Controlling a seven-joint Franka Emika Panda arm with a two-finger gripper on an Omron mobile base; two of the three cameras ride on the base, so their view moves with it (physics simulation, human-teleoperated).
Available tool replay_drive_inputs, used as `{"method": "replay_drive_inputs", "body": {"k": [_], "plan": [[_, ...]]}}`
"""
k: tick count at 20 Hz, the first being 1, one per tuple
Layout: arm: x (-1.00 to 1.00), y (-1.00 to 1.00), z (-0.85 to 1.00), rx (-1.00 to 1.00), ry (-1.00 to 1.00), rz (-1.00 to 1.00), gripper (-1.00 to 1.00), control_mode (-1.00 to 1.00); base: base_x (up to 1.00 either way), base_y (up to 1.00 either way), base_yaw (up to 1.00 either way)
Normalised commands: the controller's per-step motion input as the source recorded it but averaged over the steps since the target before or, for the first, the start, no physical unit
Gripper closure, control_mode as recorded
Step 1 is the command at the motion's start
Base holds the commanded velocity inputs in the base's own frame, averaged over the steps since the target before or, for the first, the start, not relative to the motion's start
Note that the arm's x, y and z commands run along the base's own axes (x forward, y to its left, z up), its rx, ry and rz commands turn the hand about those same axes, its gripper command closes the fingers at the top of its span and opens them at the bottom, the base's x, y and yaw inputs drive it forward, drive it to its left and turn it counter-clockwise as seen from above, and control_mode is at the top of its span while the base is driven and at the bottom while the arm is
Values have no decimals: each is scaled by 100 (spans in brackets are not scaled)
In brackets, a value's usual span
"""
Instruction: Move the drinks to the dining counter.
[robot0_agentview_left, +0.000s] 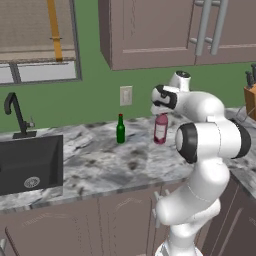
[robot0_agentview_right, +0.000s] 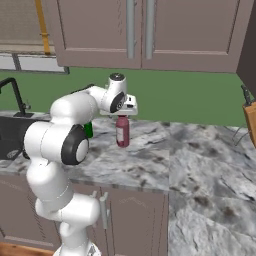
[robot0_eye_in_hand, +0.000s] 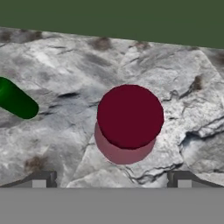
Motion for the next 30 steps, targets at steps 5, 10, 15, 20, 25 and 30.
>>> {"method": "replay_drive_inputs", "body": {"k": [5,10,15,20,25,30], "plan": [[23,0,0,0,0,0,-100,-100,0,0,0],[16,0,0,0,0,0,-100,-100,0,0,0],[7,0,-3,0,0,0,-100,-100,0,0,0],[13,0,-6,0,0,0,-100,-100,0,0,0],[5,-2,-1,0,1,0,-100,-100,0,0,0],[2,0,-7,0,0,0,-100,-100,0,0,0]]}}
